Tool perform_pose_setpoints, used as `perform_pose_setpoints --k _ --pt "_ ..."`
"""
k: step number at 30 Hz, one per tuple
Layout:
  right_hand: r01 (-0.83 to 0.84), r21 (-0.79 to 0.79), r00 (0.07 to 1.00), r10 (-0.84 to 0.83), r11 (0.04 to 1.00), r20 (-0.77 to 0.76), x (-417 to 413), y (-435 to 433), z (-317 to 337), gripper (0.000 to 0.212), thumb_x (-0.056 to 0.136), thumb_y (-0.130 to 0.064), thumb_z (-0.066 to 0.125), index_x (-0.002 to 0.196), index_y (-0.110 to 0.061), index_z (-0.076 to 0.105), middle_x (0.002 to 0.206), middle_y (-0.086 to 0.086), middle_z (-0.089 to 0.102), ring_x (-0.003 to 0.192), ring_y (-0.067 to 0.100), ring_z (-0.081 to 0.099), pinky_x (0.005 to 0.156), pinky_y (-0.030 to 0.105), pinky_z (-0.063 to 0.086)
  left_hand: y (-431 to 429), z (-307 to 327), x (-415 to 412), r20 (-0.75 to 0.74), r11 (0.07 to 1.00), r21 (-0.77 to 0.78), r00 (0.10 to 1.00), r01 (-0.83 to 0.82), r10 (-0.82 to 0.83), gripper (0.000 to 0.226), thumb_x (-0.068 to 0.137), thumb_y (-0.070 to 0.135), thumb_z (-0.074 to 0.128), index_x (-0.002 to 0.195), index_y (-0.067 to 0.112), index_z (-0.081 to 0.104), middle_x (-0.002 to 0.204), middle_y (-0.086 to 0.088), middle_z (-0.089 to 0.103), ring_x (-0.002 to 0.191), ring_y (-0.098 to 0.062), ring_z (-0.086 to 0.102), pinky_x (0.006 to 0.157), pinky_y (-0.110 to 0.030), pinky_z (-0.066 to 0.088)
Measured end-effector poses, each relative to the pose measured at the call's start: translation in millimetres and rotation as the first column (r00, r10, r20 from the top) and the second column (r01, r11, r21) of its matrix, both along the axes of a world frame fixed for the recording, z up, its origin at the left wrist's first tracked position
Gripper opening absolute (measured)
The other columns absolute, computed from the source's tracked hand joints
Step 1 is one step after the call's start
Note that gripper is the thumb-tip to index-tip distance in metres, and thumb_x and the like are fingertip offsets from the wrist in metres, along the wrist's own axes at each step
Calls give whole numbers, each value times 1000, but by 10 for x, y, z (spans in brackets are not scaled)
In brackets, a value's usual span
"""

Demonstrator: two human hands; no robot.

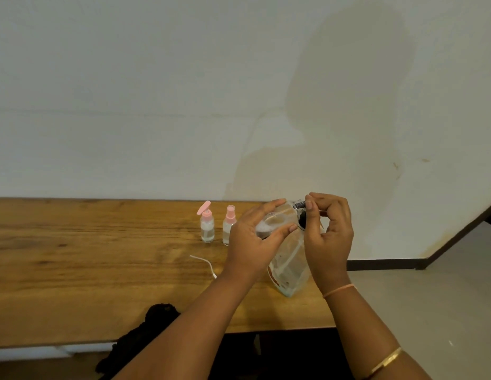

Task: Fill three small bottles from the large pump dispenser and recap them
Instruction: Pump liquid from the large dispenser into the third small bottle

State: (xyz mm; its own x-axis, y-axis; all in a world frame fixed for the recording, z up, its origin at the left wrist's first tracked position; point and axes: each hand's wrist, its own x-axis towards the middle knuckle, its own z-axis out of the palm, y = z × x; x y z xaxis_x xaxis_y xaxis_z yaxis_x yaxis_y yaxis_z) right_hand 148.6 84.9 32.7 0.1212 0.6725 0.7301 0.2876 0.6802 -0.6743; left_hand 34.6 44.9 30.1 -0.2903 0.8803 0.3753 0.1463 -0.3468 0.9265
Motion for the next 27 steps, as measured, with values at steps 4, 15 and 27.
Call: perform_pose_setpoints --k 4,15,27 --pt "-7 -31 1000 6 1000 -30 -15 -44 24 10 92 -13 54 87 -18 60 92 -3 57 94 0 56 80 13 46 -14 1 0 11 1000 -1 1000 4 -4 44 73 23 78 111 38 62 115 5 65 110 -5 59 77 -9 49" --pt "-21 -27 1000 21 999 -3 9 -35 40 10 92 -12 54 86 -16 60 91 -5 57 93 -1 56 80 11 44 -34 37 12 -2 1000 22 1000 -8 8 44 73 19 78 106 40 61 112 2 66 106 0 59 76 -3 45" --pt "-31 -72 997 26 997 -76 -56 -98 131 13 92 -10 54 87 -20 61 93 -4 59 94 1 57 81 12 45 -39 89 6 15 999 43 1000 -10 9 41 70 29 76 106 41 61 109 8 67 104 1 60 76 -6 47"
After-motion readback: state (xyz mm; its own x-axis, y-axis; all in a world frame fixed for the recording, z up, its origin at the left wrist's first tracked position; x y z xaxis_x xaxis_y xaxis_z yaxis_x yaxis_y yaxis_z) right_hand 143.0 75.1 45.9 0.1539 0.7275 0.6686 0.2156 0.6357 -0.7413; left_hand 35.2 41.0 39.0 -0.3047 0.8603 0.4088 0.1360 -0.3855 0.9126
